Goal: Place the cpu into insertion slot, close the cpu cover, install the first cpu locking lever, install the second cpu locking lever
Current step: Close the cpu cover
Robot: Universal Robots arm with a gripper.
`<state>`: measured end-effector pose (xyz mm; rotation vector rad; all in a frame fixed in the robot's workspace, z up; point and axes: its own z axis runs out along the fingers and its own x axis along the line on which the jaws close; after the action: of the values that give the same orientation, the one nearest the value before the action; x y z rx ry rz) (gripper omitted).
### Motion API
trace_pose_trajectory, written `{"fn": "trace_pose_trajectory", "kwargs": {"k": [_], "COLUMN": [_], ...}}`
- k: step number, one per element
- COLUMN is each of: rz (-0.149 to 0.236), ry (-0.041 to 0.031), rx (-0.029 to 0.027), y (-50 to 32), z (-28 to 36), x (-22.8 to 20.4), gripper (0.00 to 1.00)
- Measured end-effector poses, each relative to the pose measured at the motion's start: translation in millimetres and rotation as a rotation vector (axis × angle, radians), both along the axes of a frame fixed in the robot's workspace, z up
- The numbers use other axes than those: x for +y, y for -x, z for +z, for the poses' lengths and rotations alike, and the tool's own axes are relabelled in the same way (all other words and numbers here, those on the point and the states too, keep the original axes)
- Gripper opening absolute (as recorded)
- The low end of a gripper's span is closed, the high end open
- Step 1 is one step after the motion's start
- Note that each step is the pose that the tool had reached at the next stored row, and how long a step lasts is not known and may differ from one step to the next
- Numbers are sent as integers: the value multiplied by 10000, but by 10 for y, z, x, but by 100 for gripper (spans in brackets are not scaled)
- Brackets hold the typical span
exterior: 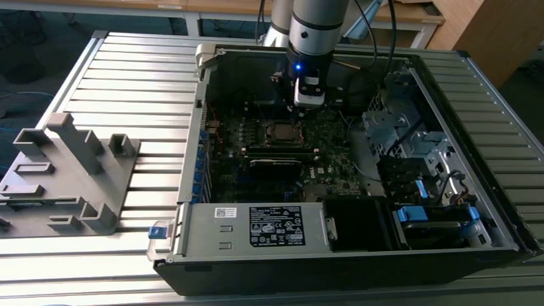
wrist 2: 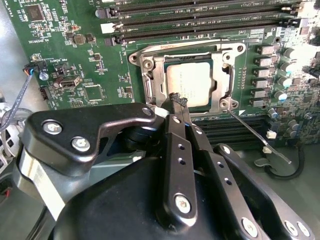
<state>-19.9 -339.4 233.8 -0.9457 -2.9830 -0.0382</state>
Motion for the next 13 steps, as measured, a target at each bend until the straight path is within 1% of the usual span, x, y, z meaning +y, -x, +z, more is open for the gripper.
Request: {"fn": "trace_pose_trajectory", "kwargs": {"k": [5, 13], "rz": [170, 188], "ry": [0, 0], "rx": [0, 0], "y": [0, 0], "z": [-2, -8], "x": [0, 0], "gripper": [11, 11]}}
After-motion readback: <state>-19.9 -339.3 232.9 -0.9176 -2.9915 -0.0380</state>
